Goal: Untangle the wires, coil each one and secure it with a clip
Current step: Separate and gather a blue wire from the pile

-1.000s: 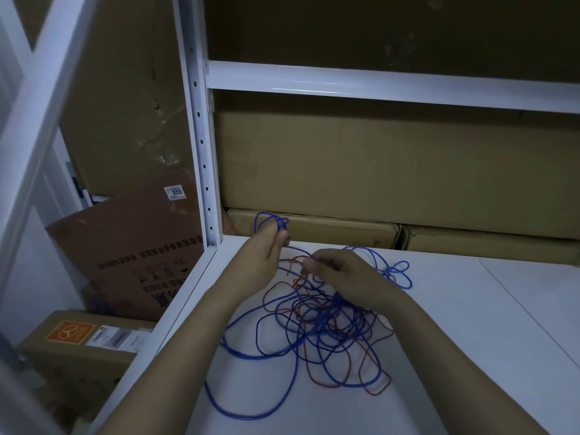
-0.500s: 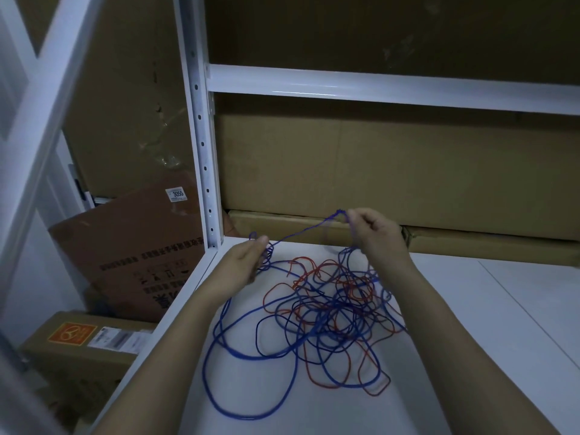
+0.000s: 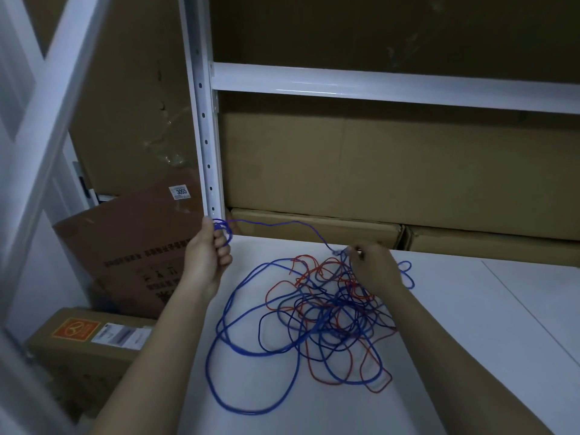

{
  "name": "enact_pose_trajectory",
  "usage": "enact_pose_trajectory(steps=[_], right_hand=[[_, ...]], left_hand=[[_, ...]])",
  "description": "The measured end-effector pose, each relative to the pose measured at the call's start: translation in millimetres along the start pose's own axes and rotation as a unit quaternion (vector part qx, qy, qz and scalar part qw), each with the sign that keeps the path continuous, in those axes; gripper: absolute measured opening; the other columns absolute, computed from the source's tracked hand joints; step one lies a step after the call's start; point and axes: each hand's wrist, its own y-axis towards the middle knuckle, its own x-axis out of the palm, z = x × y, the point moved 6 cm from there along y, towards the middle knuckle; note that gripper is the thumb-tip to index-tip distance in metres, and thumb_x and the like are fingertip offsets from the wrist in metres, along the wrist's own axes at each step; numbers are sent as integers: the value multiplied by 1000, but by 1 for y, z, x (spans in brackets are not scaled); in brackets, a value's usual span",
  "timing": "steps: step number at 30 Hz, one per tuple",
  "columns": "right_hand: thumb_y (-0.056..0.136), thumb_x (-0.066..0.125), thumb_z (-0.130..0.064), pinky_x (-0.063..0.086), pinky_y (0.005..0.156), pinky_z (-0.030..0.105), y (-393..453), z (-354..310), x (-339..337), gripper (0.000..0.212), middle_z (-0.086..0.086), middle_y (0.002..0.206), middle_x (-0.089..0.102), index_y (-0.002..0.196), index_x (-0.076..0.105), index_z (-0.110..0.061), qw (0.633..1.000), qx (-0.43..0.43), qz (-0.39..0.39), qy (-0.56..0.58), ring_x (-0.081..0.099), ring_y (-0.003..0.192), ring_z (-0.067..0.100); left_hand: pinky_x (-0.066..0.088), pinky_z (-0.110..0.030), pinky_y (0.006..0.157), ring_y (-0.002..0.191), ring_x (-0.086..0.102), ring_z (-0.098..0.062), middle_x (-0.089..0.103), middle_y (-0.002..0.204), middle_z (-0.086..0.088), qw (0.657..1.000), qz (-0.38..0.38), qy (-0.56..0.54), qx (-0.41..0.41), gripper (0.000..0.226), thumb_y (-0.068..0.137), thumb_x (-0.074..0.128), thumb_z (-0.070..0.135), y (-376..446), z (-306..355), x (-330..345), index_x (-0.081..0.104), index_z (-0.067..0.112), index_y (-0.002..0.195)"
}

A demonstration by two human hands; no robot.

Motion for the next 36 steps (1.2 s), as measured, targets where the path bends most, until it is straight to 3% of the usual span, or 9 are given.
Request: enact_pose_trajectory(steps=[4,7,11,15,18,22,25,29,36], right_hand=[[87,53,-6,30,94,41,-10,-30,0,42,9,126,46,127,53,-17,989,-71,29,-122,37,119,31],[83,45,13,39,86,29,-14,-49,-18,46,6,117,56,120,60,-10,974,-130,87,162,48,112,27],[97,44,-5,45,85,18,-20,-59,-26,26,-8,103,64,106,65,-19,884,-36,-82,460,60,97,5],[97,38,-10,40,87,17,-28,-68,-19,38,-23,111,56,98,61,-40,919,-65,-155,358,51,116,3],[101,31,-48,32,97,31,-36,-67,-13,35,-21,115,50,109,62,-37,937,-44,-215,272,46,116,7],[97,46,-43,15,114,53,-38,-68,-20,42,0,132,53,133,47,-21,980,-147,-78,-110,41,127,23],[92,54,-34,-3,119,46,-45,-76,-3,71,-5,155,27,151,15,-25,970,-180,-160,-8,21,142,15],[89,66,-33,27,97,0,-50,-84,-4,75,-28,138,37,149,22,-33,926,-177,-201,267,32,123,-14],[81,76,-13,53,90,37,-47,-86,-14,34,2,109,64,109,56,-14,886,-193,-204,369,60,108,15]], left_hand=[[25,-21,43,45,28,-9,34,56,5,978,-6,208,12,39,101,41,39,-13,-3,31,43,17,69],[26,-29,52,51,31,-13,33,60,2,945,-41,319,64,40,102,39,38,-21,-4,50,40,16,69],[30,-28,55,55,36,-10,38,60,3,926,-56,358,106,40,103,38,35,-29,-4,64,42,16,68],[29,-29,57,56,35,-11,38,62,4,929,-79,346,102,40,103,37,37,-28,-8,70,42,16,69],[28,-28,56,54,34,-10,36,60,5,913,-115,373,117,41,102,37,38,-31,-10,77,42,16,68],[32,-17,55,54,41,-2,44,63,5,865,-162,449,156,38,102,38,34,-39,-11,86,47,12,73],[35,-26,63,61,44,-9,47,69,-1,838,-194,480,171,37,102,38,33,-43,-14,90,47,9,75],[29,-15,46,43,36,0,44,54,10,886,-274,372,30,37,102,38,35,-53,-25,92,43,13,72],[12,-21,45,43,21,-5,29,56,2,885,-382,233,-132,38,94,48,41,-64,-26,84,43,12,71]])
